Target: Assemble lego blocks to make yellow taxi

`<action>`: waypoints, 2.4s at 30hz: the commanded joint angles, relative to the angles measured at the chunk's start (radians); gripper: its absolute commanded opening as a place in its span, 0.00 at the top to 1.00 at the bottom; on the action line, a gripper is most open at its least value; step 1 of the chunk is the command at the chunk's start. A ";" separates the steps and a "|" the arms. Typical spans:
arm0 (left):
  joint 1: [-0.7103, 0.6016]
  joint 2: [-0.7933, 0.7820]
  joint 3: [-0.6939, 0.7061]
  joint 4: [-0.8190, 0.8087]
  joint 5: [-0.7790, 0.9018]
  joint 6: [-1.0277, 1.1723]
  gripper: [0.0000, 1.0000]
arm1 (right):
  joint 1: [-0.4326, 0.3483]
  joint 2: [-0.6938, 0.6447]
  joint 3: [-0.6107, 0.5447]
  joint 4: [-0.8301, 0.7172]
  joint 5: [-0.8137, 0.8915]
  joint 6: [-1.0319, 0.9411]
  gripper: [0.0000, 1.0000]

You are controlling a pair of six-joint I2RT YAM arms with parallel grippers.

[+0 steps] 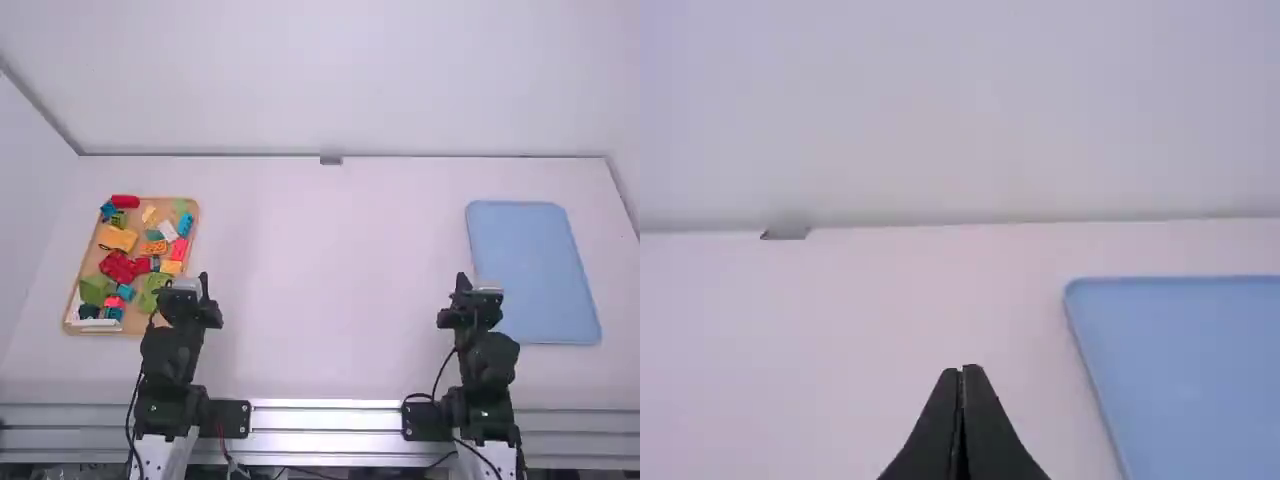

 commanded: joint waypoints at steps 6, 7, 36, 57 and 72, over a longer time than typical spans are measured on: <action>0.000 0.006 0.005 0.001 -0.002 0.001 0.99 | 0.000 0.005 0.004 0.002 -0.002 -0.003 0.99; 0.000 0.009 0.008 0.000 -0.003 0.002 0.98 | 0.000 0.009 0.007 0.003 -0.002 -0.003 0.98; 0.020 0.473 0.388 0.081 -0.066 0.090 0.59 | 0.049 0.469 0.387 0.055 -0.001 -0.077 0.59; 0.291 1.137 1.173 -0.319 0.030 0.098 0.19 | 0.168 0.934 0.771 0.160 0.006 -0.091 0.19; 0.350 1.713 1.731 -0.487 -0.195 0.009 0.03 | 0.201 1.119 0.923 0.190 0.007 -0.106 0.03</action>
